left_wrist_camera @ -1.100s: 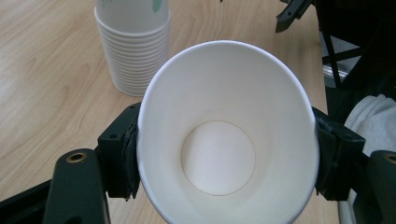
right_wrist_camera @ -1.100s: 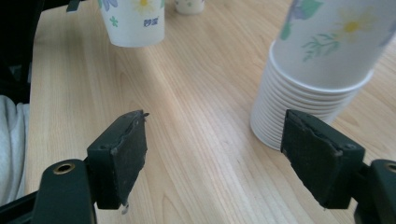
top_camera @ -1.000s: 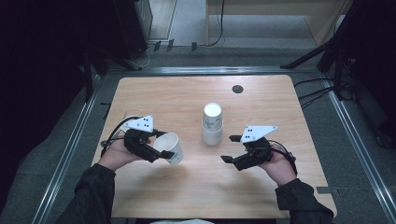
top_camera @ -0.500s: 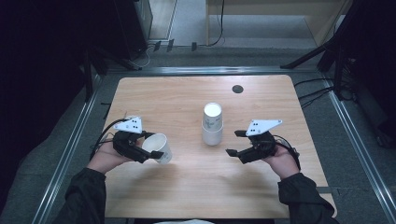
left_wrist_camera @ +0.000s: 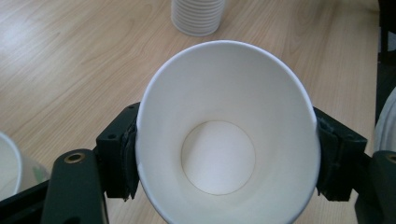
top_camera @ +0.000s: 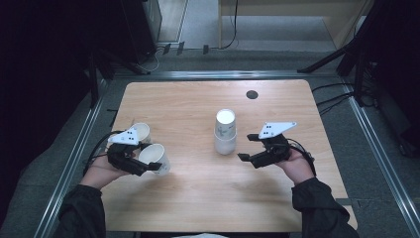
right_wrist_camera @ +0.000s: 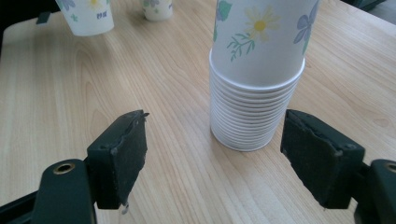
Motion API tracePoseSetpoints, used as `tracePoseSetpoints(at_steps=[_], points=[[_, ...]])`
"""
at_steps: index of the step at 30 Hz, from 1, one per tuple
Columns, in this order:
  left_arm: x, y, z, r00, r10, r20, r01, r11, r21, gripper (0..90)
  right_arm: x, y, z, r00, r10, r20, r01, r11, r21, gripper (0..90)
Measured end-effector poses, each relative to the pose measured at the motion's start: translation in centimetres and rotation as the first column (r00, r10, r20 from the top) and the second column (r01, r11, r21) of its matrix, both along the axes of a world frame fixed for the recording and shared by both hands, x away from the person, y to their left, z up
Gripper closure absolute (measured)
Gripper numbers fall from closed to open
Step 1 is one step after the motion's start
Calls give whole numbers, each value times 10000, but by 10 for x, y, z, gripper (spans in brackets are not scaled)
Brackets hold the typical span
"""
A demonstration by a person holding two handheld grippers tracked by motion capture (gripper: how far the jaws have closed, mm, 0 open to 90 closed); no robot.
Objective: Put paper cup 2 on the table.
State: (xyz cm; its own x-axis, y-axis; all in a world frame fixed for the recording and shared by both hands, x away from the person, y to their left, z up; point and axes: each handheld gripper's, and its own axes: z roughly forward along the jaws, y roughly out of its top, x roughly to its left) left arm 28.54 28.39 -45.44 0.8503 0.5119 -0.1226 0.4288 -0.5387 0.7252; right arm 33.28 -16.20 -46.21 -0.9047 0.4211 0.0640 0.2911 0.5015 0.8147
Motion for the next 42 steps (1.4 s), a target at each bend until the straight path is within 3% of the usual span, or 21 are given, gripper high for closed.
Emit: tracePoseSetpoints(at_steps=[9, 16, 30, 42], points=[[1, 15, -10, 9980, 514, -364, -499, 9979, 422, 238, 3, 6, -2, 9999, 157, -54, -158, 9998, -83, 229], [4, 21, -21, 9962, 768, -403, -731, 9936, 857, 237, 4, 8, -2, 9997, 255, -68, -256, 9995, -161, 229], [8, 25, -35, 9957, 855, -352, -802, 9882, 1304, 213, 4, 9, -3, 9996, 289, -33, -290, 9994, -211, 229], [7, 22, -37, 9969, 703, -355, -648, 9884, 1376, 201, 4, 9, -3, 9995, 312, 15, -312, 9992, -235, 229]])
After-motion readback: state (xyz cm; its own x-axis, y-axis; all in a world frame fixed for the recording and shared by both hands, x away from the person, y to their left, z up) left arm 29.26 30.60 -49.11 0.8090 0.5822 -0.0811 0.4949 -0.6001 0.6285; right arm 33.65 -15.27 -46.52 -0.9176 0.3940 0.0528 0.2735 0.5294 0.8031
